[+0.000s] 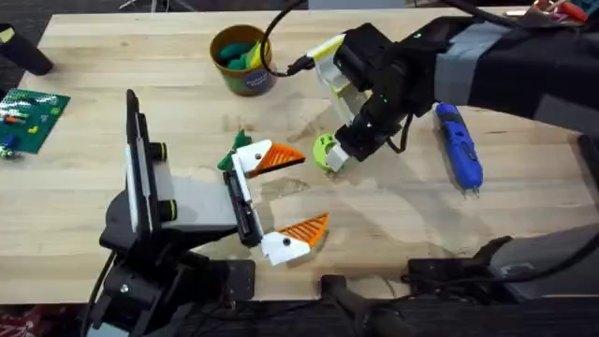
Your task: Pick up the gripper from the table and insert it into the empty holder that is missing its gripper. Then pick up a screw, insert it into the mounting hole, and use the screwdriver to tighten it. Finally, clean up the table by picking up the vegetable and placing it into the bucket.
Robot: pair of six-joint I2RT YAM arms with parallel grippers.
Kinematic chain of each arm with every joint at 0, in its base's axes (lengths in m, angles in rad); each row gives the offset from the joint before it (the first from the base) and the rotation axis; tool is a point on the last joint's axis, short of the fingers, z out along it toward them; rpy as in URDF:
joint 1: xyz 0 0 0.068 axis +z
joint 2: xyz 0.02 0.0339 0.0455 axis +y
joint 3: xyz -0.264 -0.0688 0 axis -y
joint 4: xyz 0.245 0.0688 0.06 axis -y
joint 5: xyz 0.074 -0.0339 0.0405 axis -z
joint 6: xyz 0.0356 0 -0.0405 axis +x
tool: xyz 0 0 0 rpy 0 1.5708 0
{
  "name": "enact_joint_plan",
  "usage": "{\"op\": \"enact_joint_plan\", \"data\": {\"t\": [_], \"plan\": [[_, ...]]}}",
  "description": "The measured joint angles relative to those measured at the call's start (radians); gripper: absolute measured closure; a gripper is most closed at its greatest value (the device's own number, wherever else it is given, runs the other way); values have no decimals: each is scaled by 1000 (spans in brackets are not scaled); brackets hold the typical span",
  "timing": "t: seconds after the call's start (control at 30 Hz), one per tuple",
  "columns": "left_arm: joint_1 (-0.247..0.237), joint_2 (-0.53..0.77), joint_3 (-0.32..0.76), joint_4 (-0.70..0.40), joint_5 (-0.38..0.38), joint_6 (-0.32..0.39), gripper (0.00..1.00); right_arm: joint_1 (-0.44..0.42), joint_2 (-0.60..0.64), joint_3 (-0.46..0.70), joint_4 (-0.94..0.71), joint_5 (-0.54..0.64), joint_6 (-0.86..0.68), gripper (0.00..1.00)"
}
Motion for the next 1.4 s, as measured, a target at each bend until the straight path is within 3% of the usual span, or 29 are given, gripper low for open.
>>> {"op": "enact_joint_plan", "data": {"t": [1.1,1.4], "plan": [[0,0,0,0,0,0,15,-1,39,5,19,16,0,504],[0,0,0,0,0,0,14,-5,42,5,25,47,-4,762]]}}
